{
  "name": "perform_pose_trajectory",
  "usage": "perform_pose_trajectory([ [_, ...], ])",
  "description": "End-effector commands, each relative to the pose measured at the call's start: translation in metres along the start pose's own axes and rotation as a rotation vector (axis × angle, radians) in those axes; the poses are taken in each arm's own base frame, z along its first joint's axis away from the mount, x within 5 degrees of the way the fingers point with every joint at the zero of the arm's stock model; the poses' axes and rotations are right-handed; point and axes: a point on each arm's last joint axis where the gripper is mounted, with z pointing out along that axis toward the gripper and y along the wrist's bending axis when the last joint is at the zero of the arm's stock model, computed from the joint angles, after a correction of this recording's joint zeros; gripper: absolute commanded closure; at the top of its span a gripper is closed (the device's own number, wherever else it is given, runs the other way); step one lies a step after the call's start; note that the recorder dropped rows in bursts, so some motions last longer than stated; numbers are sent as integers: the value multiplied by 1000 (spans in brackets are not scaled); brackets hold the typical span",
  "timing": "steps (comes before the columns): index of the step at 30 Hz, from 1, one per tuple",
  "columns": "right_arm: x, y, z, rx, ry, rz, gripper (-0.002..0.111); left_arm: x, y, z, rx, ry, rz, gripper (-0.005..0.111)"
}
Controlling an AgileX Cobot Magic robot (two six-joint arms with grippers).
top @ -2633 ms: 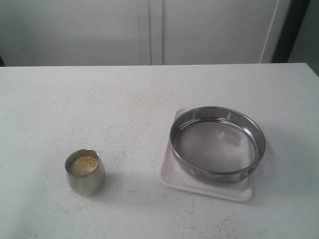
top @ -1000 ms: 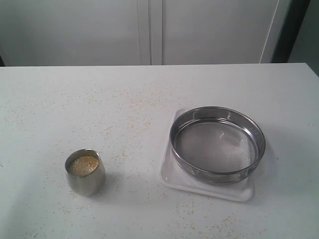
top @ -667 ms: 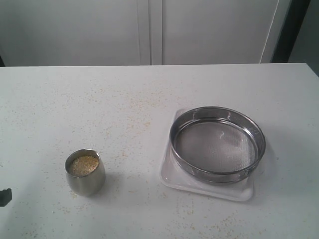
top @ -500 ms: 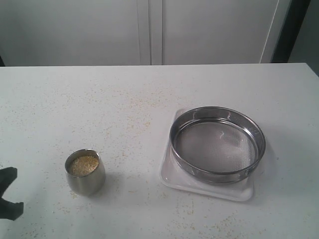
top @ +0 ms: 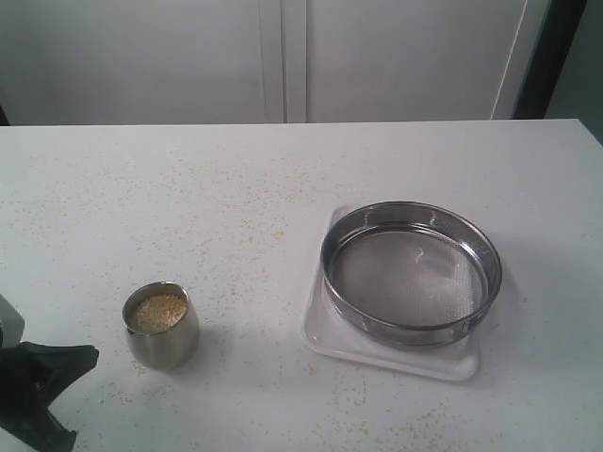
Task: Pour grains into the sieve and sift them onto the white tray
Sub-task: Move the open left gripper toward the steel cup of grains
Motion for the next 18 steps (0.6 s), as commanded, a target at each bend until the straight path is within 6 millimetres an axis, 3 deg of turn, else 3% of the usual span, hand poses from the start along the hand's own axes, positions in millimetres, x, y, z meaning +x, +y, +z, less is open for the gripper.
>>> perform_pose_trajectory([
  [1, 0, 0, 0, 7, -16, 4, 108, -1, 0, 1, 18, -6, -14, 107],
  [12, 0, 0, 0, 7, -16, 4, 108, -1, -3, 1, 48, -6, 6, 104],
  [15, 0, 0, 0, 7, -16, 4, 108, -1, -3, 1, 55, -7, 13, 87],
  [18, 0, 0, 0, 7, -16, 4, 108, -1, -5, 1, 78, -7, 26, 59],
])
